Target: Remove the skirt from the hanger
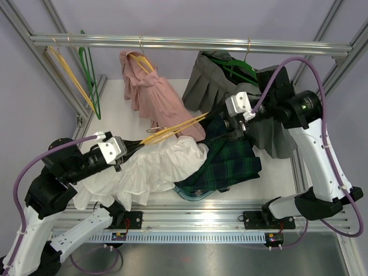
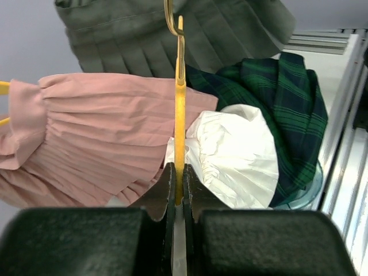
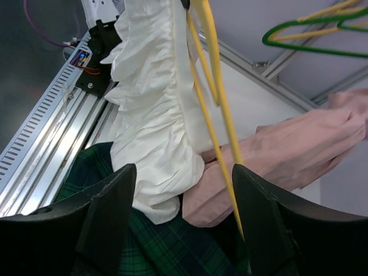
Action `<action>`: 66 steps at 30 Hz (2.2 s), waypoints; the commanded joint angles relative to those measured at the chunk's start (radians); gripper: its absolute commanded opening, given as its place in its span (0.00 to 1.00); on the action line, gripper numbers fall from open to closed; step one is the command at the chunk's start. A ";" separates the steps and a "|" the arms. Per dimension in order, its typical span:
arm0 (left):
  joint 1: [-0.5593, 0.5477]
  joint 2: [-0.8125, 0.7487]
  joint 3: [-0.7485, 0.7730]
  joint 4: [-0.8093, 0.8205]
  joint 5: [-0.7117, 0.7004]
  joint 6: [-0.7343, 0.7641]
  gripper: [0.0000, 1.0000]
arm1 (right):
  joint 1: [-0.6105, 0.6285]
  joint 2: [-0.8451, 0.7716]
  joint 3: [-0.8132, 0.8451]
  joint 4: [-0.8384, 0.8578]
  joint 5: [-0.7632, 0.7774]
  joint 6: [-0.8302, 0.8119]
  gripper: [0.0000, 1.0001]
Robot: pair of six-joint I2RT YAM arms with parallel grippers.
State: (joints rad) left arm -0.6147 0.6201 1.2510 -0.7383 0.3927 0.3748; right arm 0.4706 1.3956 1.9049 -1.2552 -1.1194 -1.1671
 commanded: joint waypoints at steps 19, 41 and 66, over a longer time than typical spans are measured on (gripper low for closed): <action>0.001 0.032 -0.051 0.163 0.216 -0.048 0.00 | 0.266 0.183 0.105 -0.029 0.257 0.029 0.44; 0.001 -0.163 -0.256 0.251 -0.215 -0.442 0.88 | 0.266 0.117 0.220 -0.381 0.676 -0.036 0.00; 0.001 0.075 -0.300 0.120 -0.456 -0.987 0.34 | 0.266 0.123 0.143 -0.311 0.678 0.104 0.00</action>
State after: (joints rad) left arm -0.6144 0.7010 0.9451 -0.6186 -0.0135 -0.6132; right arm 0.7296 1.5345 2.0438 -1.3788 -0.4412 -1.0870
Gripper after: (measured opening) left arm 0.398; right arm 0.033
